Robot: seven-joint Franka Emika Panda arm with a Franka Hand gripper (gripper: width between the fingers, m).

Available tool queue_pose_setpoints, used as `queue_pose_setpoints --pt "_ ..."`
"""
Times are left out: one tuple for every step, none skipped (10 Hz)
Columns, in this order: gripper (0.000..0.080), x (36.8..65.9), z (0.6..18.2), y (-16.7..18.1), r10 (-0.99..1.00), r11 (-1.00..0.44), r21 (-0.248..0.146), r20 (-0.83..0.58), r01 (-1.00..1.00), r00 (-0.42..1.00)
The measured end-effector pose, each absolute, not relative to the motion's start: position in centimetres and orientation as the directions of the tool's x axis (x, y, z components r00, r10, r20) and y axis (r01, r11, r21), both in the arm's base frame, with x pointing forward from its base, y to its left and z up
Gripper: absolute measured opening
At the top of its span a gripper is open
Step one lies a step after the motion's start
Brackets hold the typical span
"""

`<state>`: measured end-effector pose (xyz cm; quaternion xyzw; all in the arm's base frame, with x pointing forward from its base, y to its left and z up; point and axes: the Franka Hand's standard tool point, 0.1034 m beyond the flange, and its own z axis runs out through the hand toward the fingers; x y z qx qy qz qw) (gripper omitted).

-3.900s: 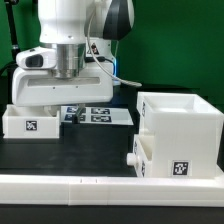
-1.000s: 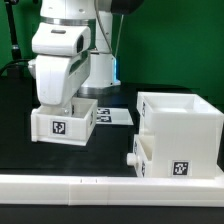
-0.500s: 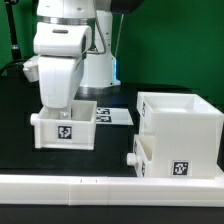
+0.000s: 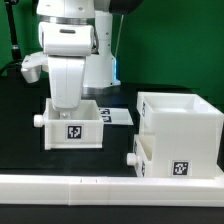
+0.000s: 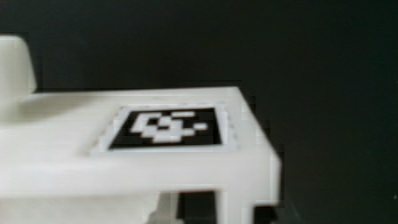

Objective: Assemble drawer

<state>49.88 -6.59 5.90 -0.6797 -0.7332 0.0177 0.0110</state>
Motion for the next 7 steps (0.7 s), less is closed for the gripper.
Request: queue_pose_setpoints --pt "0.0042 50.2 5.8 -6.1 0.998 0.067 -0.041 -0.007 0.997 -0.068" --pt "0.0042 50.6 5.8 -5.6 0.999 0.041 -0.037 -0.006 0.998 -0.042" --pt "0.0042 51.3 6.0 -4.8 1.0 0.021 -0.033 -0.005 0.999 -0.022" --pt "0.0042 51.7 6.2 -4.1 1.0 0.007 -0.028 -0.004 1.0 -0.007" --pt "0.0042 51.9 6.3 -3.5 1.0 -0.016 -0.025 -0.003 1.0 0.016" --pt "0.0042 51.9 6.2 -3.2 1.0 -0.021 -0.026 -0.002 0.999 0.021" --pt "0.0042 51.9 6.2 -3.4 1.0 -0.025 -0.027 -0.002 0.999 0.025"
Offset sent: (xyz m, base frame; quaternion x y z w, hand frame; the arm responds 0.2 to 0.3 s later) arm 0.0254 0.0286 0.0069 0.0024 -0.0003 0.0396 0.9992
